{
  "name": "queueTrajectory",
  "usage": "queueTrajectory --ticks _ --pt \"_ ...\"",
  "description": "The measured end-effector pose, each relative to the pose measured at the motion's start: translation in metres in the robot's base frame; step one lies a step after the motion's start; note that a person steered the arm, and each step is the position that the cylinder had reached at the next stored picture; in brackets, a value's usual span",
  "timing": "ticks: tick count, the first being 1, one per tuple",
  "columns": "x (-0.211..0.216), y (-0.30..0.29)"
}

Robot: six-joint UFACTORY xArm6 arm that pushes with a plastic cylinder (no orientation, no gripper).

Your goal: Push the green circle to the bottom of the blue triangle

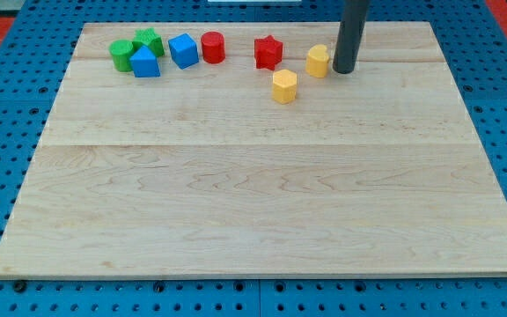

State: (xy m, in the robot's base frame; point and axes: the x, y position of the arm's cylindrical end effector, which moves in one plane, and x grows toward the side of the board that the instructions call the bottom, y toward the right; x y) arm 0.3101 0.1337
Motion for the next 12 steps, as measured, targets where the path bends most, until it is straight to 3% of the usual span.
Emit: queueTrajectory --ticks 2,3,5,6,7,8,9,12 --pt "0.077 -0.015" --pt "0.092 -0.126" --pt "0.058 -0.350" --pt "0.007 -0.400" --pt "-0.043 -0.419" --pt "-0.056 -0.437" --pt "-0.063 -0.416" --pt "-0.017 -0.293"
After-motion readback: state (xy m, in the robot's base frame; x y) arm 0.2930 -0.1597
